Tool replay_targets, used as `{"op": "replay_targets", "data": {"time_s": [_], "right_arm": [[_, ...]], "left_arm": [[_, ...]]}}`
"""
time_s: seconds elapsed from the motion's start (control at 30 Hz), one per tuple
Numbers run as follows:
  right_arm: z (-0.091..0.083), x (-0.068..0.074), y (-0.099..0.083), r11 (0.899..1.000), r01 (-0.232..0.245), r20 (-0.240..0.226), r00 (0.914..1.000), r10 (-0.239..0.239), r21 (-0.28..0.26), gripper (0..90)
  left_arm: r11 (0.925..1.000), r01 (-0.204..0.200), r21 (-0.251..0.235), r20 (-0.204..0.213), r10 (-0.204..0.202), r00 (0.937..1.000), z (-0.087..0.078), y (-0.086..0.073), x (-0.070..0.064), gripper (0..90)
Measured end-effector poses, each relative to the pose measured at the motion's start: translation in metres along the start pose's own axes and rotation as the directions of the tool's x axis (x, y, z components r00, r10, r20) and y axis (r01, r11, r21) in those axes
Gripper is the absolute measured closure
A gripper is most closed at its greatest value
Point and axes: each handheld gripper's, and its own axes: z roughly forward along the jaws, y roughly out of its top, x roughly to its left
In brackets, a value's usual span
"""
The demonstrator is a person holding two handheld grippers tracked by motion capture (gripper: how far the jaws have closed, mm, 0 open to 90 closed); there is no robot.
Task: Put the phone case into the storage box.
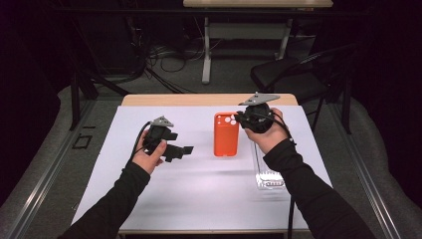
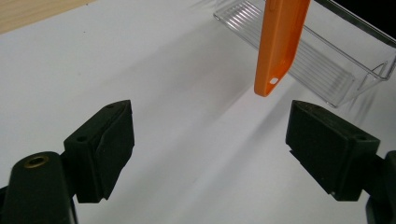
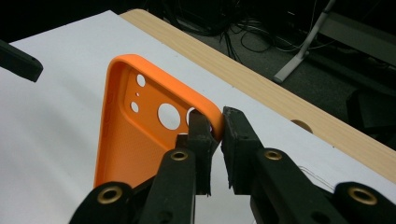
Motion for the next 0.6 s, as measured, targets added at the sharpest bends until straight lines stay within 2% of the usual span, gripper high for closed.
{"op": "replay_targets", "data": {"time_s": [0.37,0.6], "right_arm": [[-0.016,-0.023,0.001,1.0,-0.026,0.007,0.9996,0.026,0.003,82.9],[-0.026,-0.036,0.0,0.999,-0.032,0.033,0.9989,0.032,0.002,82.9]], "left_arm": [[1.0,0.009,0.0,0.007,-0.009,0.9999,-0.001,0.0,0.001,15.8],[0.9999,0.013,-0.003,0.005,-0.013,0.9999,0.0,0.0,0.002,15.8]]}}
